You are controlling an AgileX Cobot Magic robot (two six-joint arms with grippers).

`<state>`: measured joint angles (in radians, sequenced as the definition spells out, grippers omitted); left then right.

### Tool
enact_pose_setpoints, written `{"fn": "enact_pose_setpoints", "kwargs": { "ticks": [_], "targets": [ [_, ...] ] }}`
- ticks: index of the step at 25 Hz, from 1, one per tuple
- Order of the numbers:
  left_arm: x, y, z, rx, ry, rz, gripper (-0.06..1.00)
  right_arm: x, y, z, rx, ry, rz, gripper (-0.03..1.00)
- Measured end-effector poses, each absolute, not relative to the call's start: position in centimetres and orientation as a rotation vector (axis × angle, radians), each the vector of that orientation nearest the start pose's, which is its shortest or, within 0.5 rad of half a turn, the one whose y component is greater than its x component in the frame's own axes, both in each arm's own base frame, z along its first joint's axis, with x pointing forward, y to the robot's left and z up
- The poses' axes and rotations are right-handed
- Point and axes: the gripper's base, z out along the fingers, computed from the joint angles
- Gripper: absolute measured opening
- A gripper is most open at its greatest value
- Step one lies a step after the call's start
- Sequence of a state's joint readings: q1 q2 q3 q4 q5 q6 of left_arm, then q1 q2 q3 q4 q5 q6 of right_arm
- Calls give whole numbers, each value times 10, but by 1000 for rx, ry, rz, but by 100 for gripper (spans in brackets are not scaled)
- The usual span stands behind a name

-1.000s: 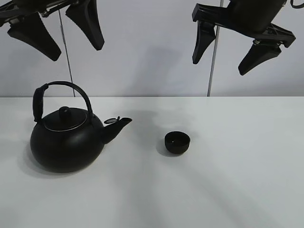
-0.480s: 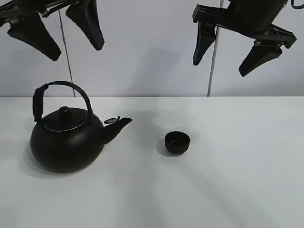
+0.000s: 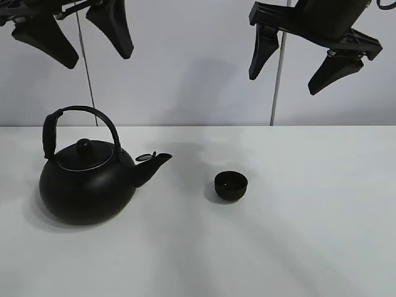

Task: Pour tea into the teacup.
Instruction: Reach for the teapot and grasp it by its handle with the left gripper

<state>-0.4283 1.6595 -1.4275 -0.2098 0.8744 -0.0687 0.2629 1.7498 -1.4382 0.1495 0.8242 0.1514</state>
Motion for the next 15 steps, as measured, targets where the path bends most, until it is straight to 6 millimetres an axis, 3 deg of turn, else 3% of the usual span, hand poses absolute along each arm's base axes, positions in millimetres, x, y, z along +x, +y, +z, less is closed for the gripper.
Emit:
{"fn": "enact_pose_setpoints", "kwargs": {
  "ticks": [5,9,13,15],
  "targets": [
    [325,-150,318,421,2447,-251,57,369,109,282,-50,2624,324,63],
    [303,-135,329,441,2196,-205,57,372,110,284,-46,2580,331,63],
    [273,-122,319,500,1932,-193,57,376,111,287,-39,2527,338,63],
    [261,-120,304,553,1832,-193,57,378,111,288,-35,2501,343,63]
  ]
}}
